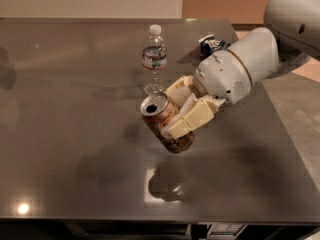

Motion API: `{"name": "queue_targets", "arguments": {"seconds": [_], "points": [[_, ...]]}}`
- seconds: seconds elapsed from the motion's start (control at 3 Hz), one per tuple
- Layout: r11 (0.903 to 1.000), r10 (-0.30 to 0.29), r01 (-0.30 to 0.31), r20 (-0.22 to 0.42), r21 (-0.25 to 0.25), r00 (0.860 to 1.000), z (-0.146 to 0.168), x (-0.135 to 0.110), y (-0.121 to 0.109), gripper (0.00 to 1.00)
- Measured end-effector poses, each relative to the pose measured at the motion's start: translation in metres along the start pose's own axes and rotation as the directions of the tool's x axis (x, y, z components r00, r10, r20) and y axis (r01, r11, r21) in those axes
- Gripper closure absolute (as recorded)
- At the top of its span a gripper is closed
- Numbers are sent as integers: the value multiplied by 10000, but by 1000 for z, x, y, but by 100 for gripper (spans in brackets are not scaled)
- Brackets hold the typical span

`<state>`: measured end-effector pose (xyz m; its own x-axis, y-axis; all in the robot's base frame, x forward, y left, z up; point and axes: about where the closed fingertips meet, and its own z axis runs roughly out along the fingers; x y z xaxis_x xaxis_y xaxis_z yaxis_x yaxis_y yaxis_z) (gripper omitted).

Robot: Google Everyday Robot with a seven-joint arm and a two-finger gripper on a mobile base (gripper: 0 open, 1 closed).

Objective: Place orange can upright

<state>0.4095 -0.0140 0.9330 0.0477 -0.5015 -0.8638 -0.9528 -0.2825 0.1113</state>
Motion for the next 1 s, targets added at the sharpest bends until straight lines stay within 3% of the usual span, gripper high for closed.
{"name": "queue_targets", "arguments": {"seconds": [0.33, 1.0], "points": [[9995, -88, 124, 1207, -290, 9926, 5, 0, -1, 100], [9967, -169, 411, 3172, -698, 9482, 12, 4, -2, 100]]}}
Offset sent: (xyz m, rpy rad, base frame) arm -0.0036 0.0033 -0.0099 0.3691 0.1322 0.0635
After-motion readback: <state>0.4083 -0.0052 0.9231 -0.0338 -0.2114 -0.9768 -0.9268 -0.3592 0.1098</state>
